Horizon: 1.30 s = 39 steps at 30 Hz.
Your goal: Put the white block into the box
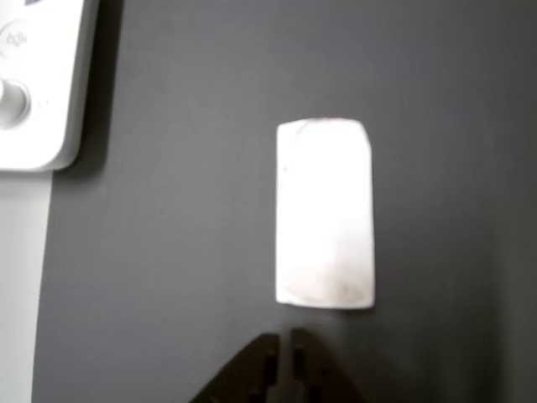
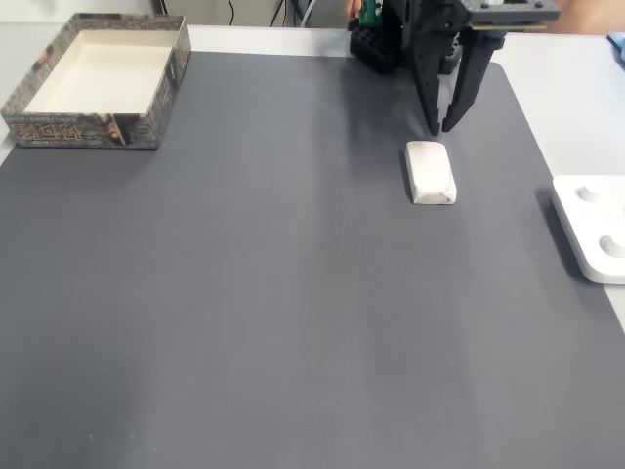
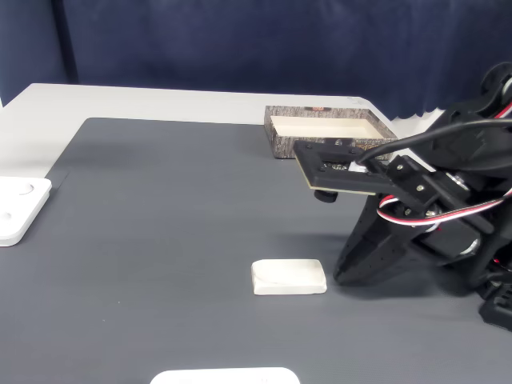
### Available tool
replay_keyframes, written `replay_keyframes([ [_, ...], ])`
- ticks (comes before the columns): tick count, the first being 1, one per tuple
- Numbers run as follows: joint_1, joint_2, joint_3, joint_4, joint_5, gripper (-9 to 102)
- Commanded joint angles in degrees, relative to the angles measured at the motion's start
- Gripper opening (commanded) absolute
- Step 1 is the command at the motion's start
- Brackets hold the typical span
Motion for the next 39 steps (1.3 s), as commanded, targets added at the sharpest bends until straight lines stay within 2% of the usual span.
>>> replay_keyframes([
  [1, -0.44, 1.93, 1.14, 0.35, -0.35, -2],
  [10, -1.05, -5.8, -3.16, -0.53, -1.32, -2],
  [18, 2.64, -31.2, -22.85, 0.53, 6.15, -2],
  [24, 3.96, -49.92, -34.01, 0.7, 6.94, -2],
  [39, 5.1, -78.22, -56.16, 0.7, 12.39, -2],
])
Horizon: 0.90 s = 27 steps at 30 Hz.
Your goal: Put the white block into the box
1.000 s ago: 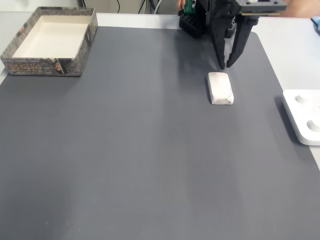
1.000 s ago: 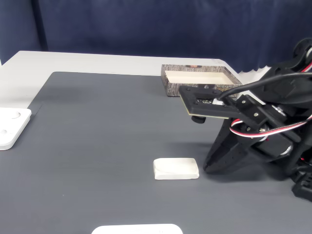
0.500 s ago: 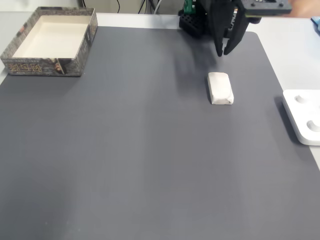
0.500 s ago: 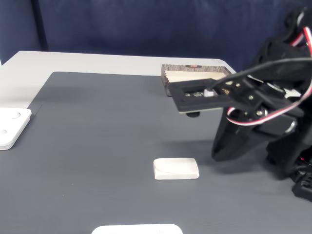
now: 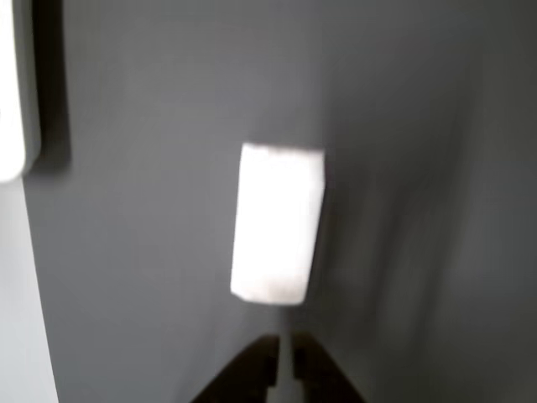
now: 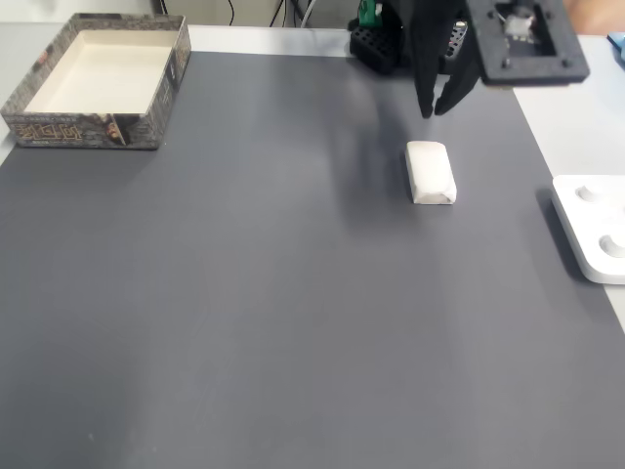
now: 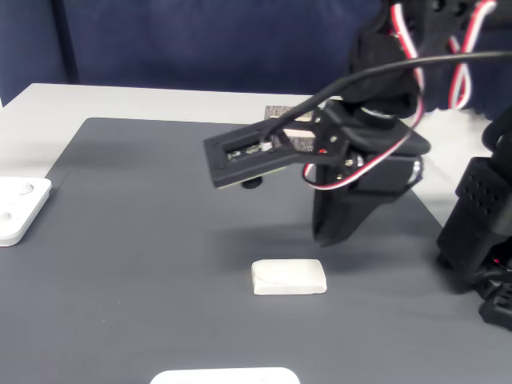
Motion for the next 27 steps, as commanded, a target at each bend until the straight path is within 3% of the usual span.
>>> replay_keyframes([
  [1, 0.44, -4.48, -7.47, 0.44, 1.41, -2],
  [10, 0.7, -11.95, -11.69, 0.26, -0.26, -2],
  [18, 1.67, -11.6, -11.6, -1.85, -9.32, -2],
  [27, 3.08, -11.95, -11.78, -3.16, -5.98, -2],
])
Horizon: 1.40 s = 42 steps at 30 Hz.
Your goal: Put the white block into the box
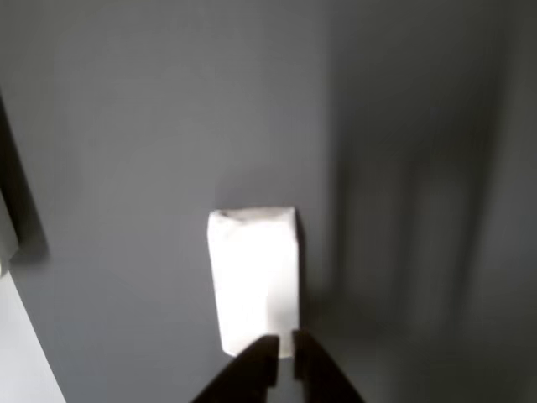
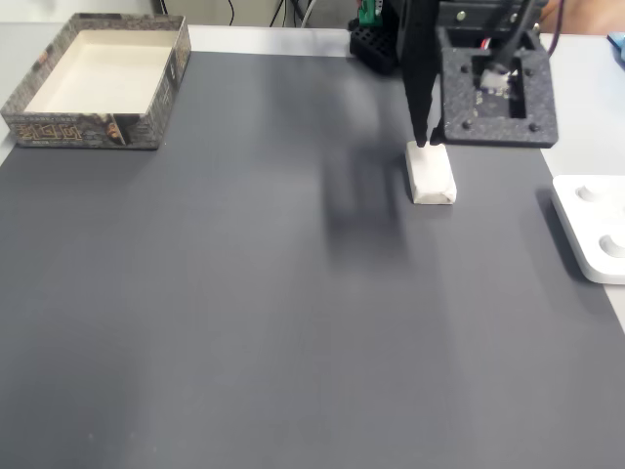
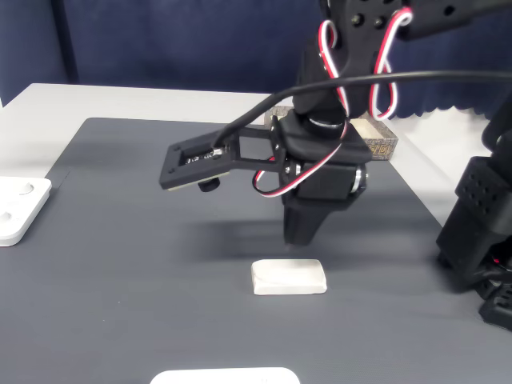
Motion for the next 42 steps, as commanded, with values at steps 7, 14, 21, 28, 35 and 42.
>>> replay_keyframes([
  [7, 3.96, 0.44, -4.22, 0.35, 6.06, 6],
  [14, 3.96, -1.41, -5.54, 0.26, 7.56, 12],
  [21, 4.13, -2.2, -5.62, 0.26, 10.46, 15],
  [28, 4.57, -3.16, -5.19, -0.18, 10.72, 19],
  [35, 4.57, -4.04, -5.19, -0.97, 11.34, 22],
  [42, 4.48, -4.66, -5.19, -2.11, 12.39, 22],
])
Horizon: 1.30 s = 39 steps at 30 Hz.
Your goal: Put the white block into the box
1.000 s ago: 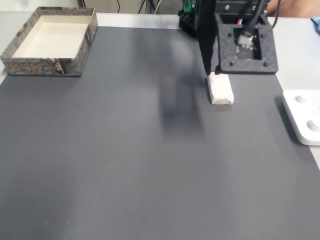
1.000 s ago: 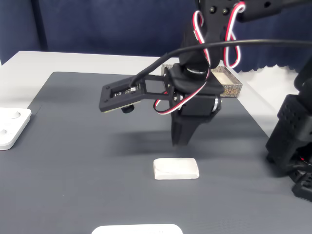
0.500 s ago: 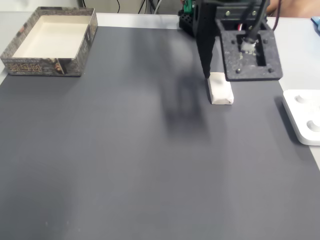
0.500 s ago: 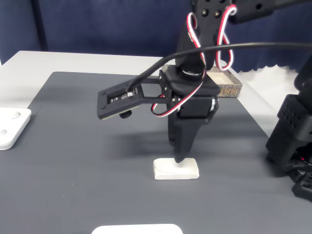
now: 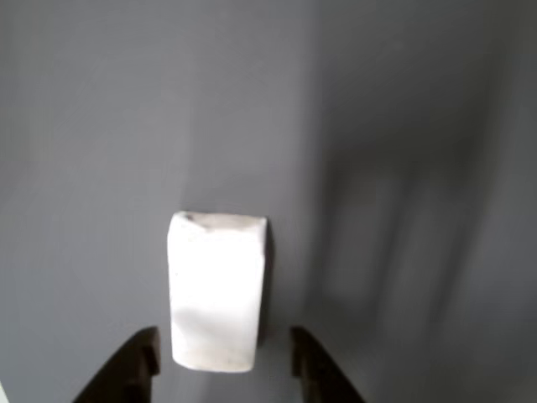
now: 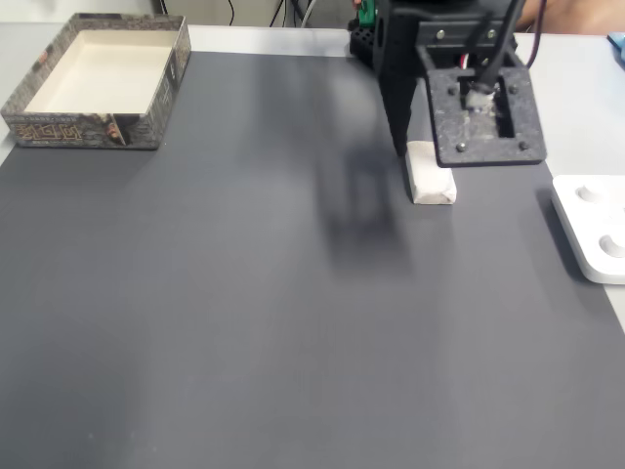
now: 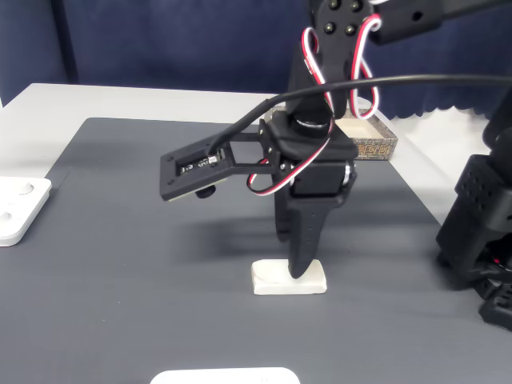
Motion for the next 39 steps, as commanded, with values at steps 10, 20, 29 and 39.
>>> replay_keyframes([
  [10, -0.18, -0.7, -1.76, -3.16, 1.23, 23],
  [20, -0.97, 0.79, 0.7, -3.87, 1.32, 26],
  [29, -1.32, 5.71, 5.98, -6.33, 1.49, 27],
  [39, -1.23, 5.54, 7.21, -10.11, 1.85, 26],
])
